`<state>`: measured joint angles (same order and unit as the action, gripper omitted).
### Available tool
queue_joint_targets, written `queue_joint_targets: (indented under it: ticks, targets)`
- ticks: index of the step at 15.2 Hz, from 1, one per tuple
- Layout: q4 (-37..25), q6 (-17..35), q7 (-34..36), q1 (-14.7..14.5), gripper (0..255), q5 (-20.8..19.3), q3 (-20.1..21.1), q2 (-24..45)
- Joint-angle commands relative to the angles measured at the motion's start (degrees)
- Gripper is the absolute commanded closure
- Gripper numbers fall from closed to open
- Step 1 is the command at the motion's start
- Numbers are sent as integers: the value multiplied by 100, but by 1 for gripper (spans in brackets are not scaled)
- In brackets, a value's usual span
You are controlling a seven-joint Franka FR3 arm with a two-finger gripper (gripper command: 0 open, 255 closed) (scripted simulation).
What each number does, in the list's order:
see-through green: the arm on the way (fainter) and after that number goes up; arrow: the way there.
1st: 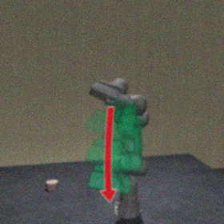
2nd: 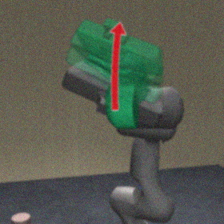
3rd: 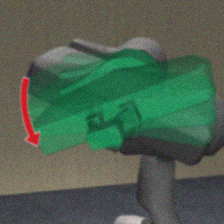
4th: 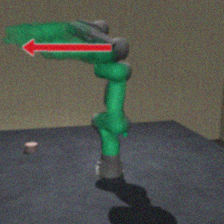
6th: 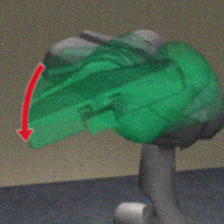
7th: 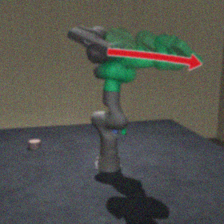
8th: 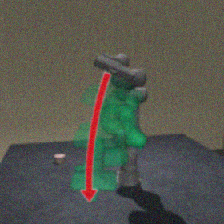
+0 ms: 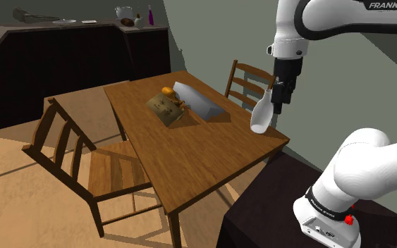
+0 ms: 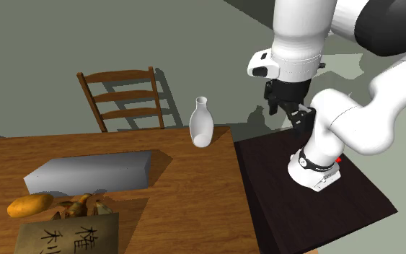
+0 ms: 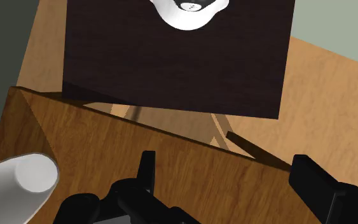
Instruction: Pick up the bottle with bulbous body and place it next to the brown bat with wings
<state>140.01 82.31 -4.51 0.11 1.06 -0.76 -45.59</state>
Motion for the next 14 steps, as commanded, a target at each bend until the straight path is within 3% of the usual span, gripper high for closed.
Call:
queue_joint_targets:
  ticks: [1,14]
  targets:
    - [0,0,0,0,0,0,0,0]
    - [-371,1681,-1072,599,0,-904,-1251,1505]
